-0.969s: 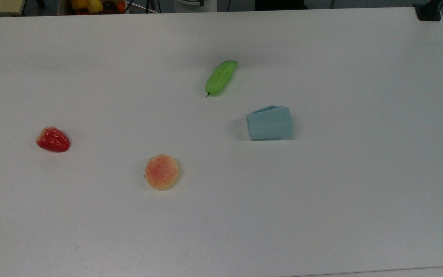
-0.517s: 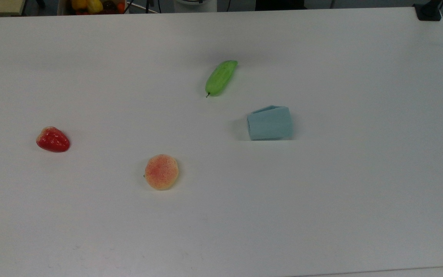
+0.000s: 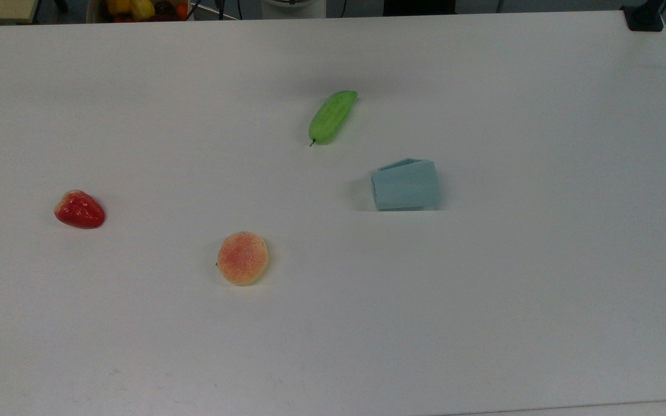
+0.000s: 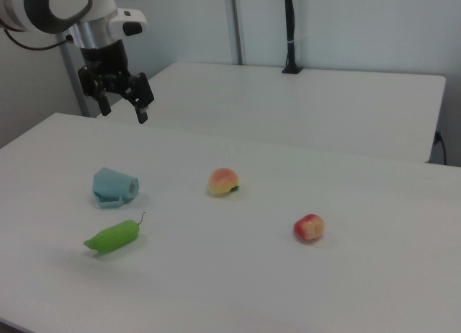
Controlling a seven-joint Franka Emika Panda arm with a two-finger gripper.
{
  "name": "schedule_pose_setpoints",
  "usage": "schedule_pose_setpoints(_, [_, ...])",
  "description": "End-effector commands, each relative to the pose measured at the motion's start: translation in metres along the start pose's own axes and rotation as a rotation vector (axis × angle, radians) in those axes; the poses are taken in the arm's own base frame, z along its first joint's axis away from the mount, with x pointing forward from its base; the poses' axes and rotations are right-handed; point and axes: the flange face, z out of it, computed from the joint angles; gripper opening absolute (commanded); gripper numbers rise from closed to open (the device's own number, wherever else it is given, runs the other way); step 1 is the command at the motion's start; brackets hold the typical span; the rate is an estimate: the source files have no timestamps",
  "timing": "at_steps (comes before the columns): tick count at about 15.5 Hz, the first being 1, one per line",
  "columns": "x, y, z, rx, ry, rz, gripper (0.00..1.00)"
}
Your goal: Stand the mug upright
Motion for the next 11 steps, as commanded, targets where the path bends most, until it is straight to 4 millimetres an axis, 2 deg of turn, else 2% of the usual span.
schedule_pose_setpoints(1, [-0.009, -0.008, -0.004, 0.026, -0.03, -0.014, 1.0])
schedule_pose_setpoints(4, [-0.013, -0.02, -0.009, 0.029, -0.061, -0.032, 1.0])
schedule_pose_setpoints(7, [-0.012, -0.059, -0.015, 0.028, -0.062, 0.02, 1.0])
schedule_pose_setpoints(11, [-0.007, -0.122, -0.019, -0.001, -0.034, 0.082, 1.0])
